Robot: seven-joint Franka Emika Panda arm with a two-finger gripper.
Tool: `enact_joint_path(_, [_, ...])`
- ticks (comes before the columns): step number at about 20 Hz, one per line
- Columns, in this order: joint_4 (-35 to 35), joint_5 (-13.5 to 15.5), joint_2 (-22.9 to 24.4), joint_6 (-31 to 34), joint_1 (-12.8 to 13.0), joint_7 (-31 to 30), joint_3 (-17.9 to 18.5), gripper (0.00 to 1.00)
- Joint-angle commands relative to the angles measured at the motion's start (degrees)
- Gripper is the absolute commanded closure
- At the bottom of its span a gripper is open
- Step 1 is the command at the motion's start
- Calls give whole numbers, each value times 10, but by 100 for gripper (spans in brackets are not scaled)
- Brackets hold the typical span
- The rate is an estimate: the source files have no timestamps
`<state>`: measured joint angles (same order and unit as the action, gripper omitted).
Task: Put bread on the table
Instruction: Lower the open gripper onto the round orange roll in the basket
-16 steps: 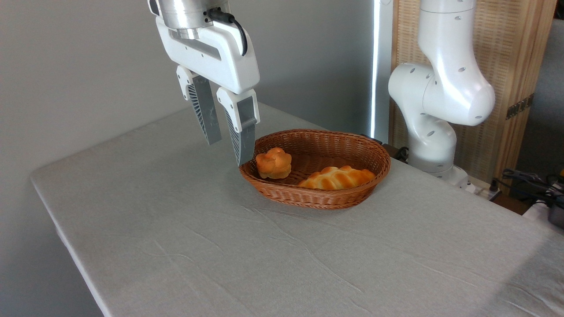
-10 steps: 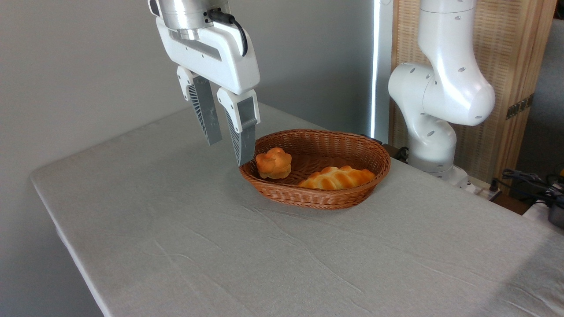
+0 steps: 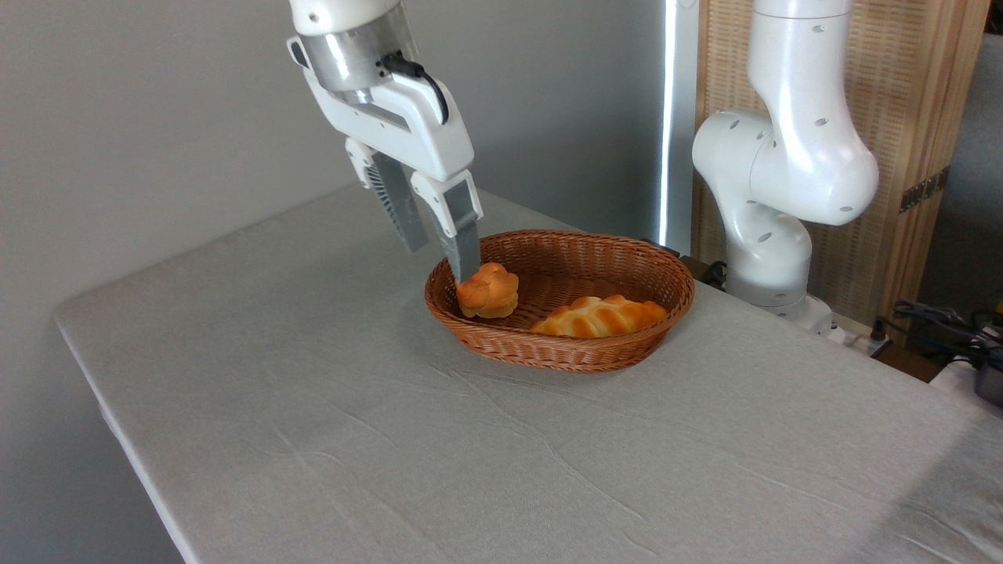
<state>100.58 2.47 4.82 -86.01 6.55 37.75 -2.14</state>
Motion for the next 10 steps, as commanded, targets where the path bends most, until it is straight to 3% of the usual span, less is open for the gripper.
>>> enact_joint_path(1, [125,0,79,-49,51,-10,4,0])
enact_joint_path(5, [166,0,85,-89,126,-10,4,0])
enact_joint_path(10, [229,0,85,-135,177,-9,3,0])
